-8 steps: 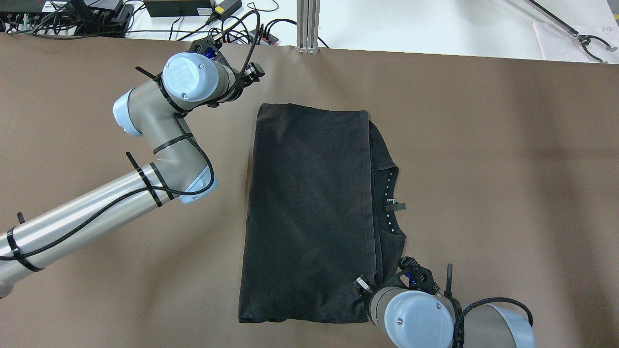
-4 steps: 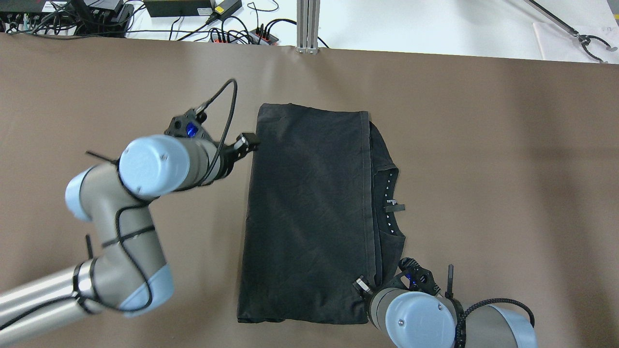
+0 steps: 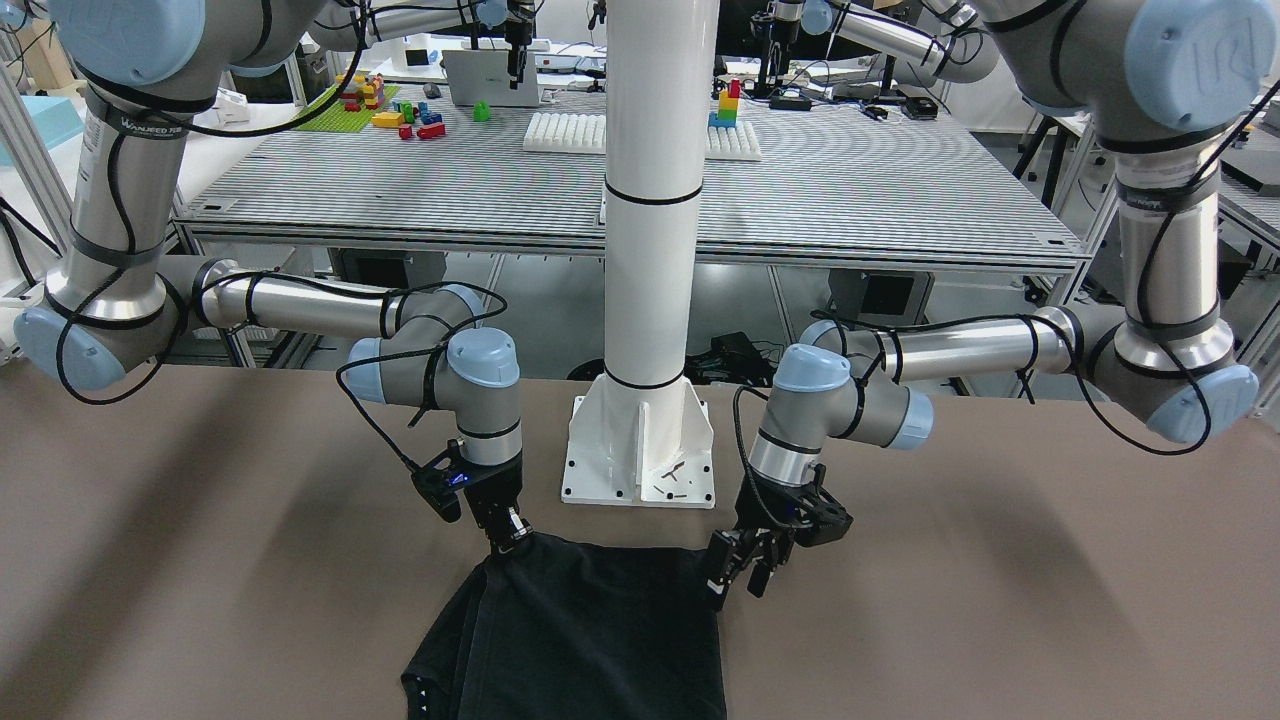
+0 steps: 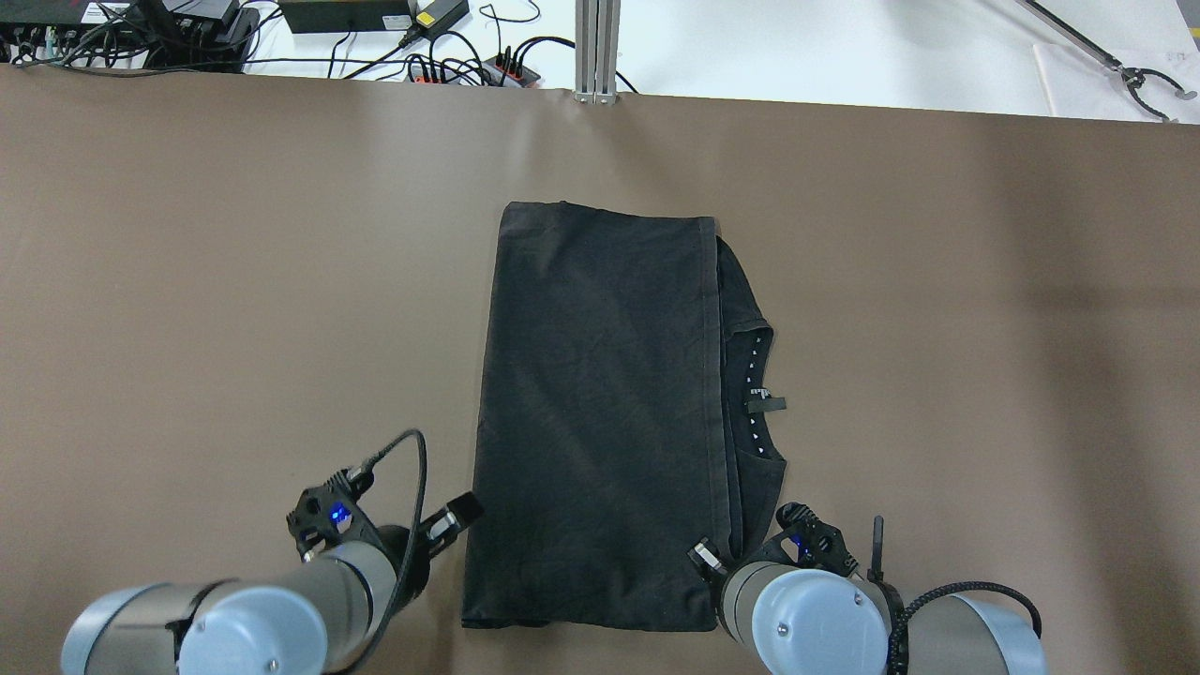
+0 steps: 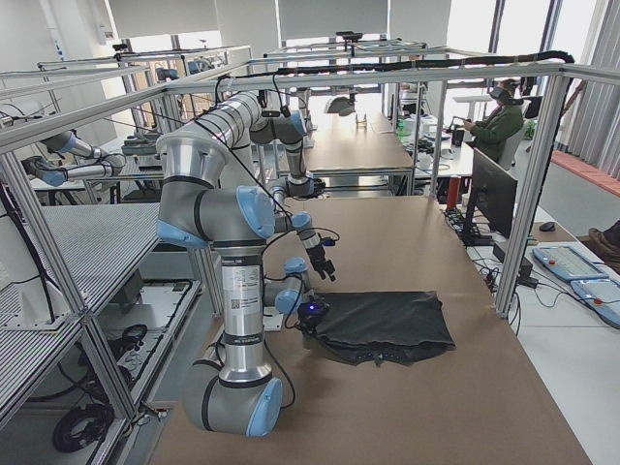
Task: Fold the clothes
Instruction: 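Lower the left gripper to the shirt's other near corner and grip it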
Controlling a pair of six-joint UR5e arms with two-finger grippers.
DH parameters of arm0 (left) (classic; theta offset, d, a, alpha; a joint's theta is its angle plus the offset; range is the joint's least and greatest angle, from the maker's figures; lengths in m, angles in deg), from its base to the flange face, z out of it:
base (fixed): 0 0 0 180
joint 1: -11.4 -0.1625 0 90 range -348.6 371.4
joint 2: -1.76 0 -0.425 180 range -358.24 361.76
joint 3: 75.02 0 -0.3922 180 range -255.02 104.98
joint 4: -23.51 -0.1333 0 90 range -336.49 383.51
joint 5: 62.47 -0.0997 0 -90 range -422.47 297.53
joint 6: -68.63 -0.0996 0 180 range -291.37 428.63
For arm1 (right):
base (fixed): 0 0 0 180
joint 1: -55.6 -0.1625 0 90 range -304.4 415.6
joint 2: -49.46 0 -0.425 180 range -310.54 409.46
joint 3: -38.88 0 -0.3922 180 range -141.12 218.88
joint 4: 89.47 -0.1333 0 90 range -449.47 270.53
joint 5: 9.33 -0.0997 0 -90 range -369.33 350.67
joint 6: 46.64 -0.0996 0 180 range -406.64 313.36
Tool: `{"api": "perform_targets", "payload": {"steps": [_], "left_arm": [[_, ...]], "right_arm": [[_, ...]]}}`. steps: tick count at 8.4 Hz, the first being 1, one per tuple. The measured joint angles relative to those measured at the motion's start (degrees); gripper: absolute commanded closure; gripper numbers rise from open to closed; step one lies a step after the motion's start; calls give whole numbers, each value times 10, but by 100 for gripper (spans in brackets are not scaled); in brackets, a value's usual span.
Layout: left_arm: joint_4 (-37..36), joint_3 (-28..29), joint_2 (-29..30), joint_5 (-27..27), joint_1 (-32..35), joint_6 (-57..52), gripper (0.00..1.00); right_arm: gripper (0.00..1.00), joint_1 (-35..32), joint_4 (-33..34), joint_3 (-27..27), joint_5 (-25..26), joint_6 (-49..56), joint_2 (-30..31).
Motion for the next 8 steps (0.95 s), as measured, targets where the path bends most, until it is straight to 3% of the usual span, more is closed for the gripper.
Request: {"api": "perform_targets", "payload": {"steps": [1,3,5,8], "left_arm": [[1,0,-14,-24,-41,27,44],[3,6,-23,-48,-91,69,49],[4,14,-20,-61,-109,90,49],[5,30,-6,-63,-114,94,63]], "right_arm": [[100,0,0,0,0,0,0],[100,0,0,-1,1,0,1],[100,1,0,-3,1,1,2],[100,1,0,-5,1,1,5]]}}
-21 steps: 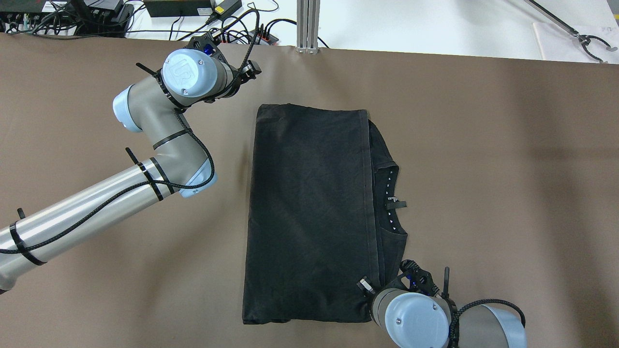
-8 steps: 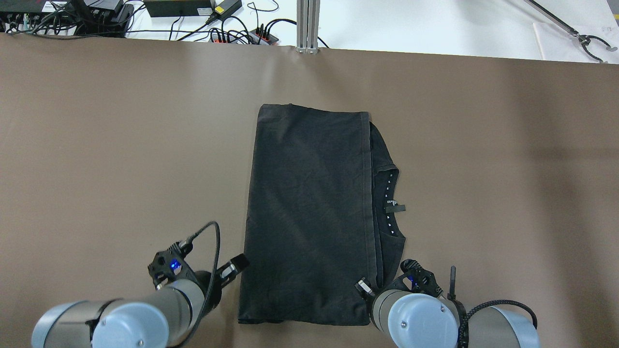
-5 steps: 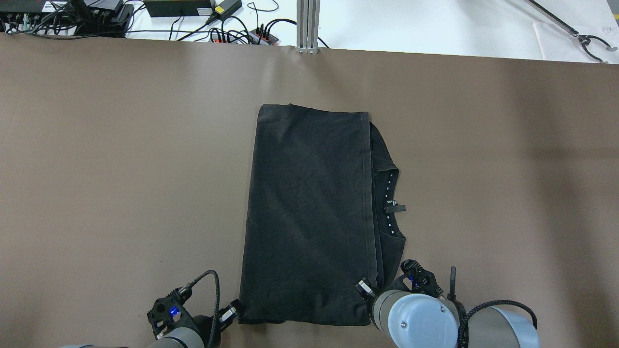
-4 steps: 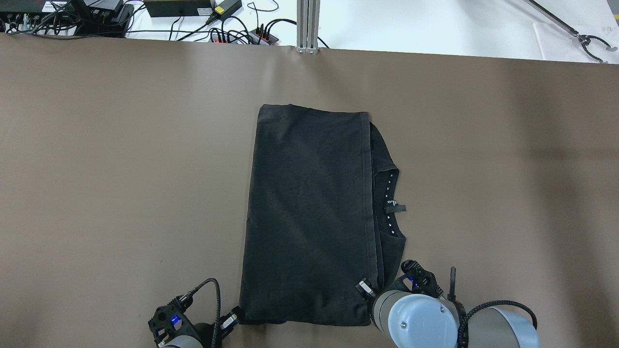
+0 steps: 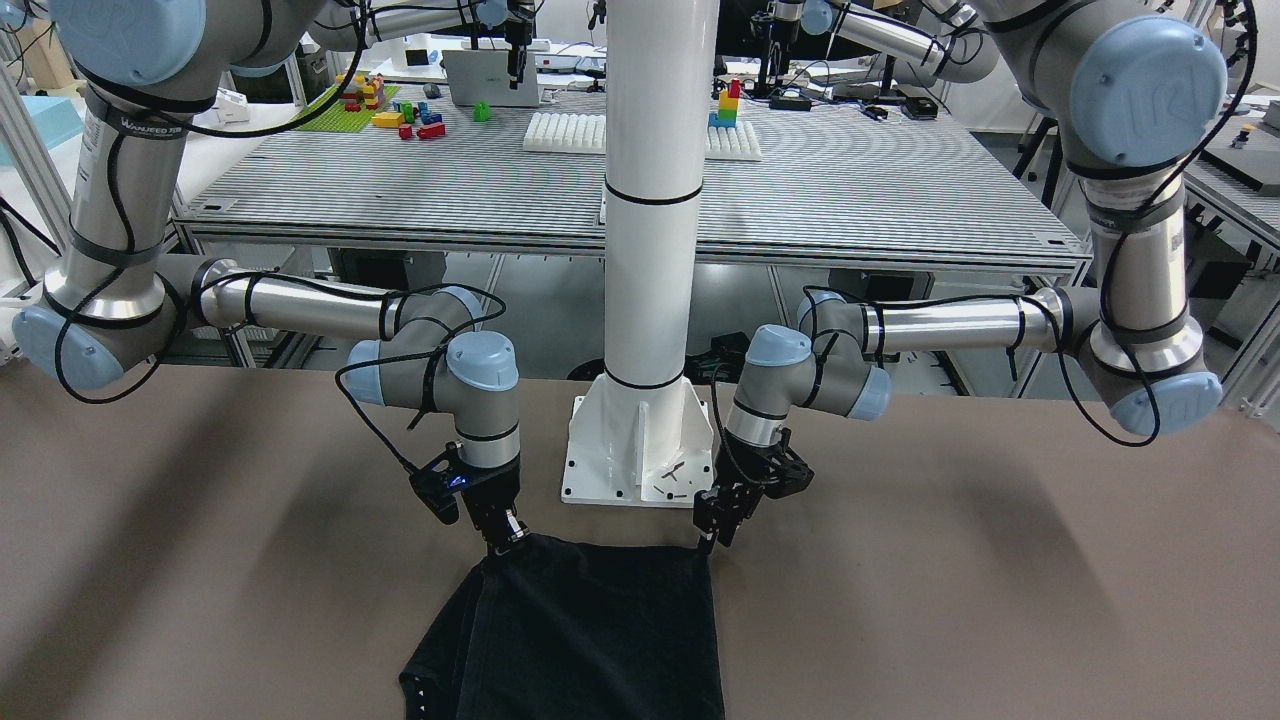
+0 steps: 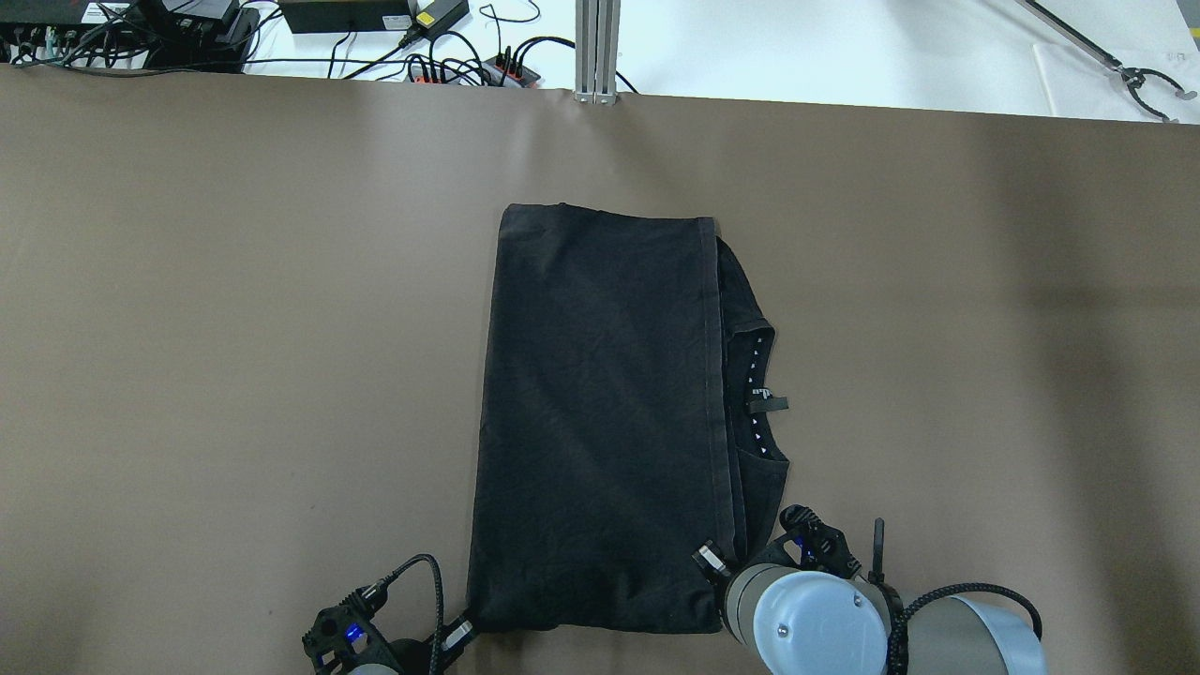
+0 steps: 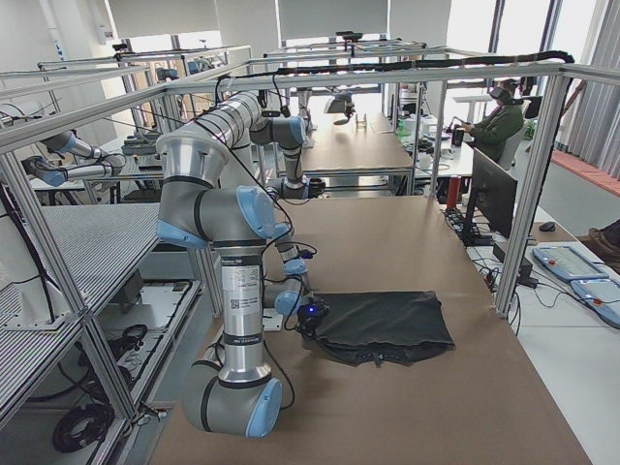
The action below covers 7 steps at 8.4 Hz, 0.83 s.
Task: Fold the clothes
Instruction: 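Lower the left gripper to the shirt's other near corner and grip it, then lift both near corners and fold them over toward the far edge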
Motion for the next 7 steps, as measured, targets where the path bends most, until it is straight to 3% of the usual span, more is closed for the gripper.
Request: {"api": "perform_targets", "payload": {"steps": [3,7], "left_arm": [[0,10,13,0,5,0,96],[0,5,17,4,19,-3,100]], "right_arm": [[100,0,0,0,0,0,2],[100,-1,0,0,0,1,2]]}}
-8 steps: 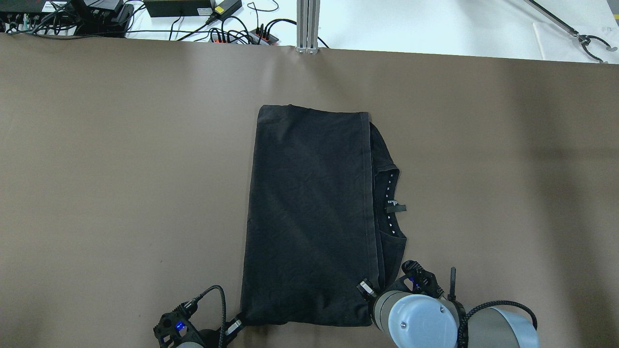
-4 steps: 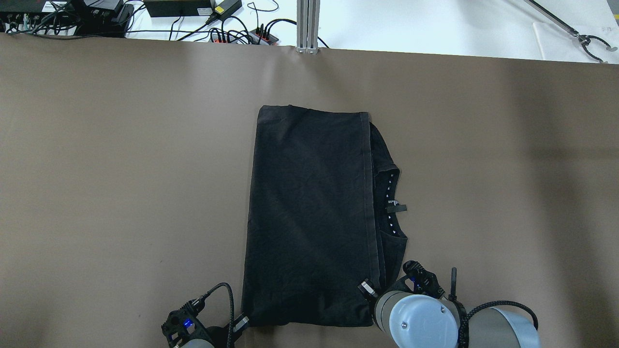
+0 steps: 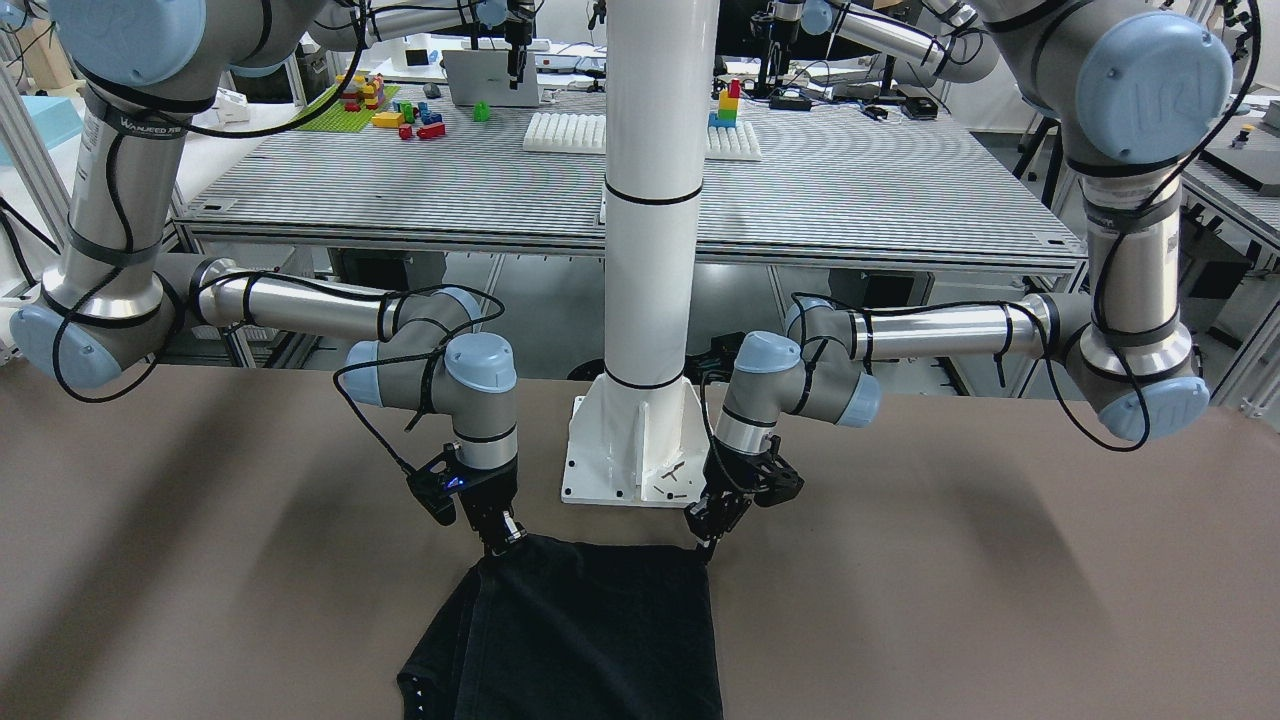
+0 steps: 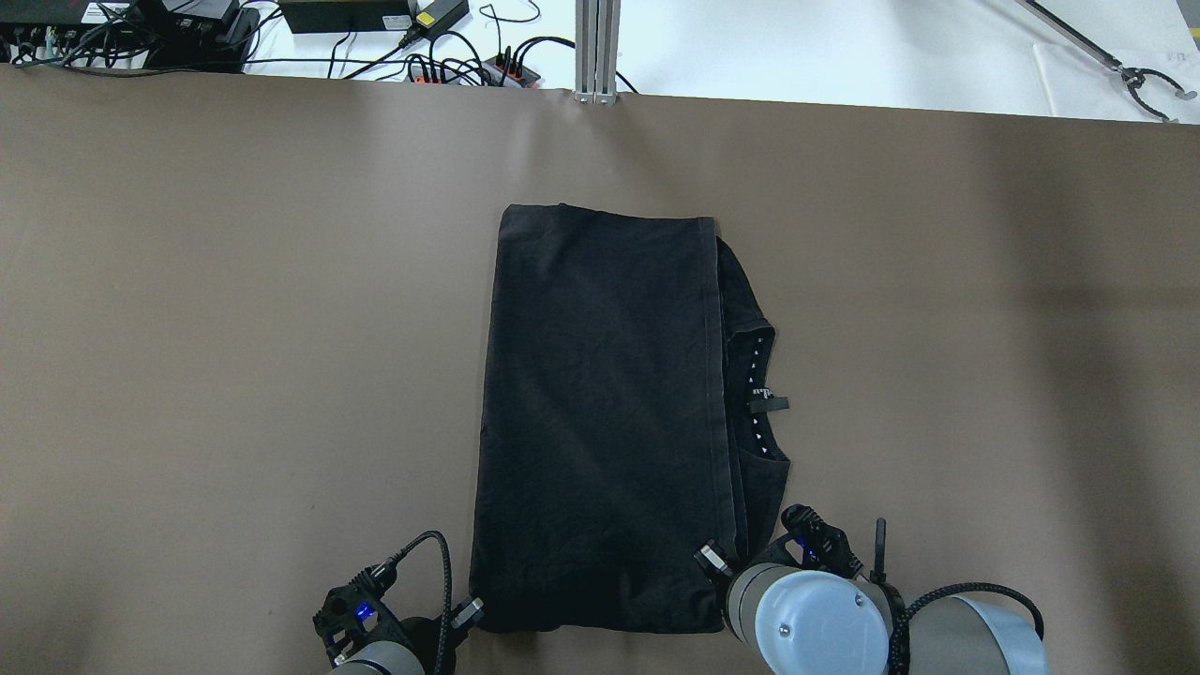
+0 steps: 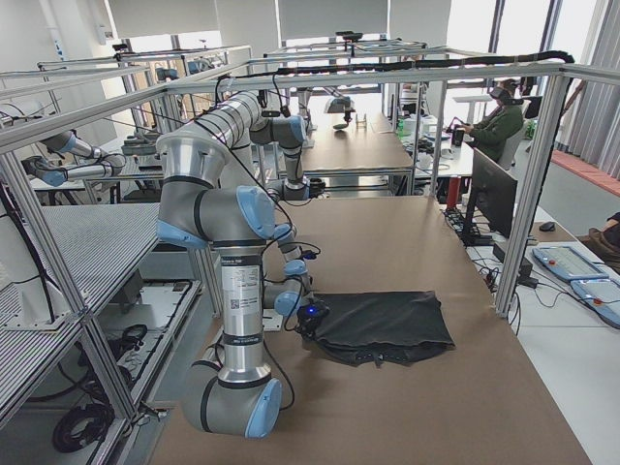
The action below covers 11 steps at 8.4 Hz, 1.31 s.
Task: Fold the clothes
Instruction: 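Lift both near corners and fold them over toward the far edge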
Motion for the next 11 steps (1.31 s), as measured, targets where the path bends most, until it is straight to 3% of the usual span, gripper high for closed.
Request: {"api": "perform_targets", "payload": {"steps": [2,6,7,9,11], "left_arm": [[-4,-41,-5,1,2,1,100],[-22,-177,-21,15,30,5,100],[-25,-173,-9,60,84,0,100],[-24,-97,47,164,206,-30,100],[-21,-6,110,226,293,-50,100]], "right_arm": [[100,-2,0,9,0,0,1],[100,-47,2,91,-26,-2,20],[100,-97,4,90,-65,-2,11],[100,-198,5,29,-147,3,-47],[100,-265,2,-51,-175,55,-106]]}}
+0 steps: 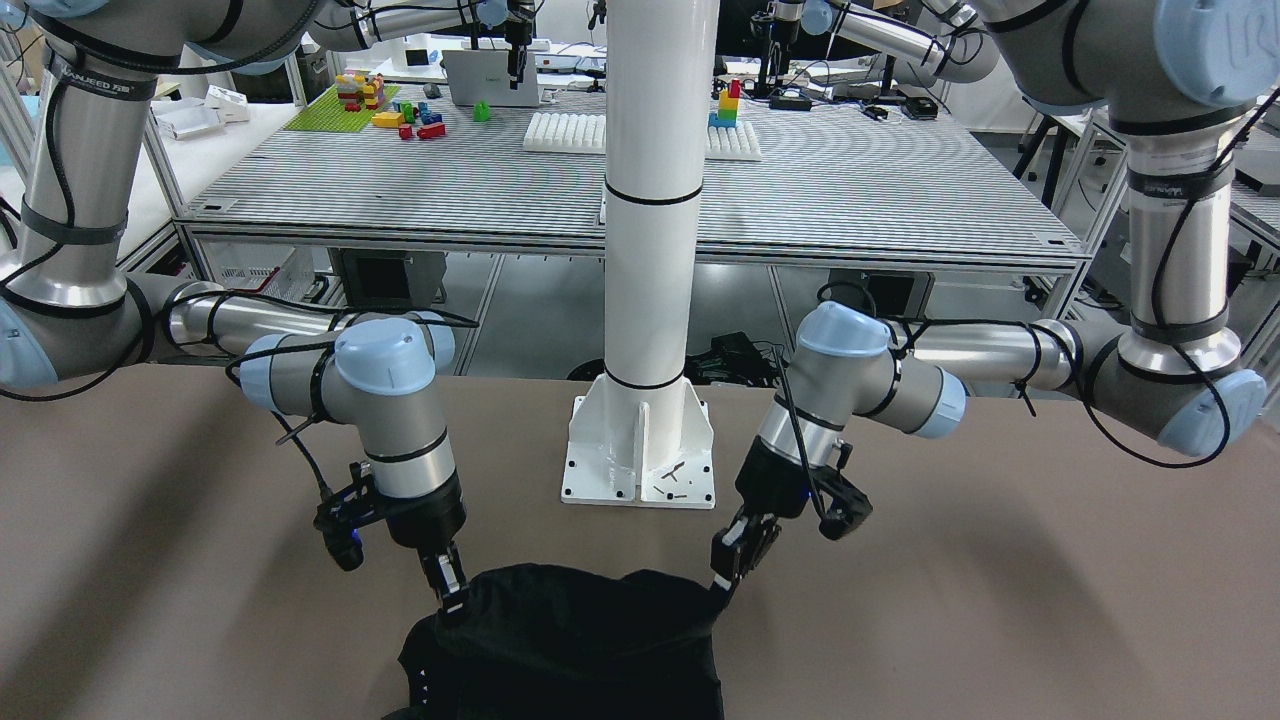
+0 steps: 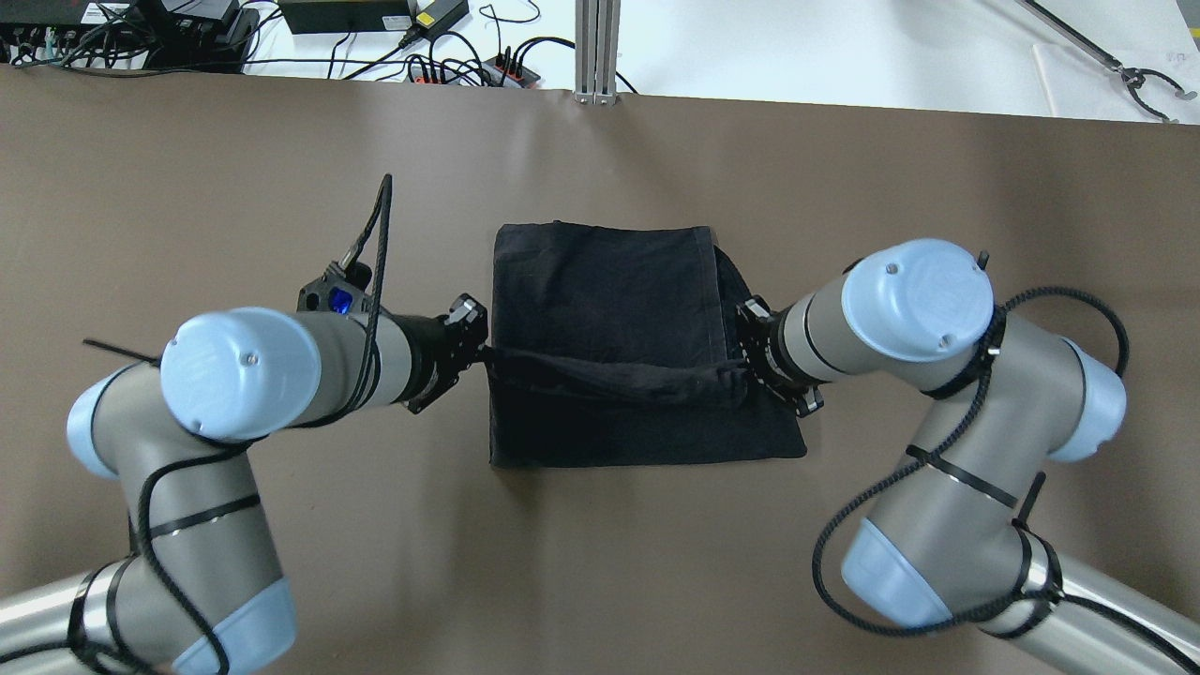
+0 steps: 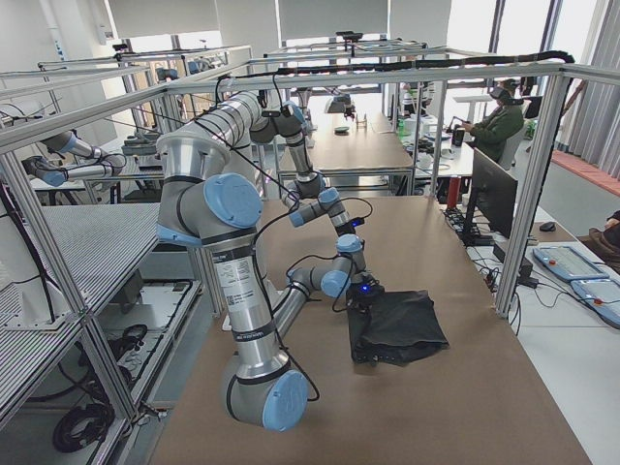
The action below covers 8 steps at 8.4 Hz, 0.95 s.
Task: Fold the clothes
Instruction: 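Lift both near corners and fold them over toward the far edge, then lay the folded end down on the far half with both grippers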
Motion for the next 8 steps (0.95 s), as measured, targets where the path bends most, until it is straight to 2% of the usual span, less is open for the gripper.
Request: {"api": "perform_targets", "payload": {"steps": [2,4,5,6,7,8], "left_arm": [[8,78,48,26,52,-14,100],[36,153,82,34,80,-24,100],[59,200,99,35,90,-31,90],[100,270,126,35,100,-39,55],[160,366,160,34,115,-58,6],[217,457,191,34,133,-89,6]], "right_arm": [[100,-36,-28,-118,-6,43,-70],[100,-55,-108,-259,-7,60,-137],[74,-65,-146,-324,-7,76,-162],[7,-76,-178,-377,-7,102,-178],[5,-88,-198,-425,-6,133,-198],[5,-95,-212,-470,-2,164,-225]]}}
